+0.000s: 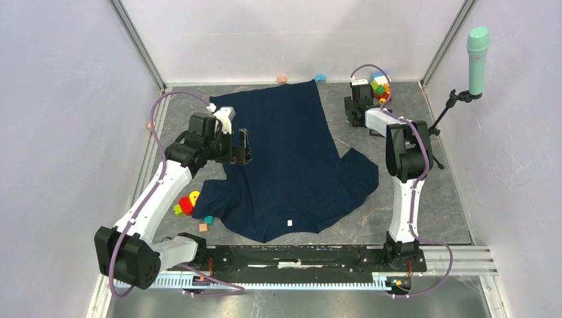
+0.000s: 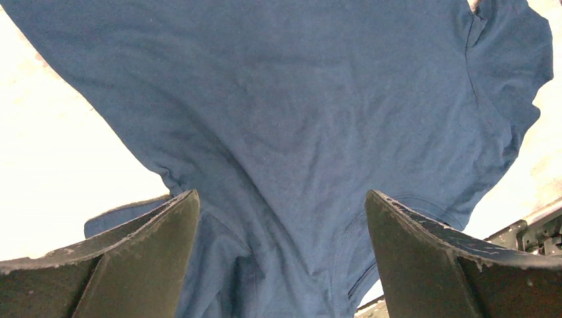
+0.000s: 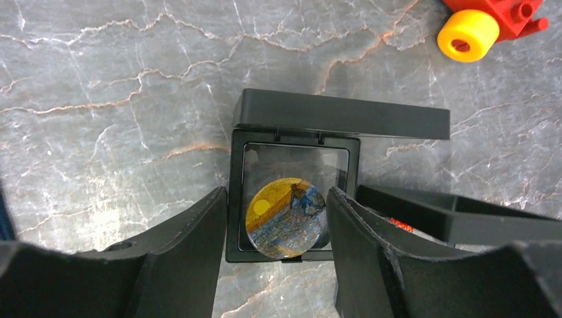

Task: Pin the brooch onto the clothing

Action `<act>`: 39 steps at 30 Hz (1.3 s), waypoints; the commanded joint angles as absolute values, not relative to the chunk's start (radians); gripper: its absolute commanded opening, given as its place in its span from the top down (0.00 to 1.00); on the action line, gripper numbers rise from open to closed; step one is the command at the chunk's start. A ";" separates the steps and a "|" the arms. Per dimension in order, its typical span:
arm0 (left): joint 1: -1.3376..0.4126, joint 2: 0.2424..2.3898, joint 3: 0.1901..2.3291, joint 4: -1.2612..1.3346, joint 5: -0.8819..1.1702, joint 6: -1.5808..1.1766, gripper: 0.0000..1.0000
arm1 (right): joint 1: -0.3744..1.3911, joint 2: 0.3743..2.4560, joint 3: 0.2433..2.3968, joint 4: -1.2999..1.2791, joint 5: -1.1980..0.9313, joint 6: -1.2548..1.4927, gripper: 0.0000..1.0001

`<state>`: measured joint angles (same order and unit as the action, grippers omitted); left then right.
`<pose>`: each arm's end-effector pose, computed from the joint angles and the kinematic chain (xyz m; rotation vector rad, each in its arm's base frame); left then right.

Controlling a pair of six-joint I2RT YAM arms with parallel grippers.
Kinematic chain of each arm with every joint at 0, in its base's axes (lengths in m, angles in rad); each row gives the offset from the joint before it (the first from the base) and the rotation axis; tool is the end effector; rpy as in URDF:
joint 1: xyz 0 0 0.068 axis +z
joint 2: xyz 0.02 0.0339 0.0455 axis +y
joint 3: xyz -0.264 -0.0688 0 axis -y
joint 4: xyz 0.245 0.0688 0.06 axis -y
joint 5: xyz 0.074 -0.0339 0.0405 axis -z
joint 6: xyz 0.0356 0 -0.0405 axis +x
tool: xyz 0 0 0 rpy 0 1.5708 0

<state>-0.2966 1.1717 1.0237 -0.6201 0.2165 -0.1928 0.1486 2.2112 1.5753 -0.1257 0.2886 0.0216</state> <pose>0.2338 -0.0794 0.3044 0.2319 2.3586 -0.4930 0.4849 0.0623 0.1533 -0.0031 2.3064 -0.2495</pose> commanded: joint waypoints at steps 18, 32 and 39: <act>-0.295 1.168 1.019 -0.588 0.236 -0.169 0.00 | 0.162 2.057 1.412 -0.112 0.232 0.066 0.58; -0.295 1.164 1.014 -0.581 0.252 -0.172 0.00 | 0.220 1.905 1.332 -0.097 0.213 0.009 0.65; -0.296 1.173 0.997 -0.519 0.396 -0.229 0.00 | 0.315 1.715 1.104 0.059 0.114 -0.012 0.66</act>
<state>-0.2966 1.1717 1.0004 -0.5926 0.2737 -0.1940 0.2588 1.8412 1.2011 -0.0589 0.1951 0.0090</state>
